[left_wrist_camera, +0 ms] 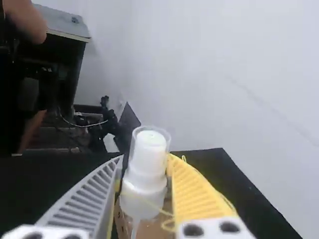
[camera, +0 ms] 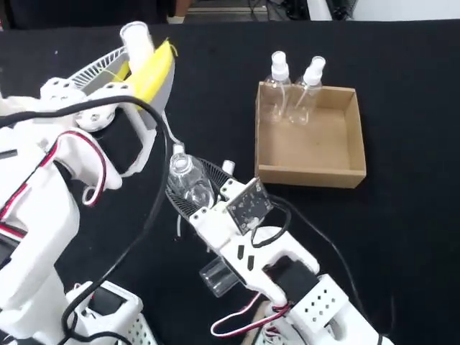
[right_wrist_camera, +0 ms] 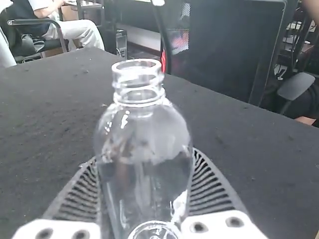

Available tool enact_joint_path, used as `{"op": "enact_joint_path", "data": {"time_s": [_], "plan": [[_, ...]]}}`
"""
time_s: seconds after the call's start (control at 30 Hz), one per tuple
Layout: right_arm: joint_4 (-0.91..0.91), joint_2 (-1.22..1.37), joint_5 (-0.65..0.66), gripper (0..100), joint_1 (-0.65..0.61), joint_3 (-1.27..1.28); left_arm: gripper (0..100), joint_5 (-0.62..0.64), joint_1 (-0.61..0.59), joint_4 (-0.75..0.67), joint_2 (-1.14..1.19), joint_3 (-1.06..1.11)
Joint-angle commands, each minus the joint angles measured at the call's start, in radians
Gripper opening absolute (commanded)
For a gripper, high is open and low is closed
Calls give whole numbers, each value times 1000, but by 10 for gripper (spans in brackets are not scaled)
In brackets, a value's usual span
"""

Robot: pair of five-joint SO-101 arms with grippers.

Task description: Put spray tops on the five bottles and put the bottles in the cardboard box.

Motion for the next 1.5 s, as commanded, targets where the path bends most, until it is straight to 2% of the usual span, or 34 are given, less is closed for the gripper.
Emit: {"op": "enact_joint_path", "data": {"time_s": [0.0, 0.17, 0.67, 0.87, 1.07, 1.13, 1.3, 1.47], "plan": [[-28, -19, -8, 11, -11, -10, 30, 20, 12, -17, -18, 59], [-26, -19, -8, 11, -11, -10, 30, 15, 12, -8, -20, 131], [-26, -19, -8, 11, -11, -10, 30, 18, 12, 17, -15, 162], [-25, -19, -8, 11, -11, -10, 30, 14, 2, 5, -20, 377], [-29, -19, -8, 11, -11, 1, 32, 14, 10, 32, -20, 464], [-31, -19, -8, 11, -11, 4, 72, 14, 10, 37, -20, 473], [-31, -19, -8, 11, -11, 5, 248, 20, 2, 106, -20, 464], [-29, -19, -8, 11, -11, 5, 259, 14, 2, 133, -26, 463]]}}
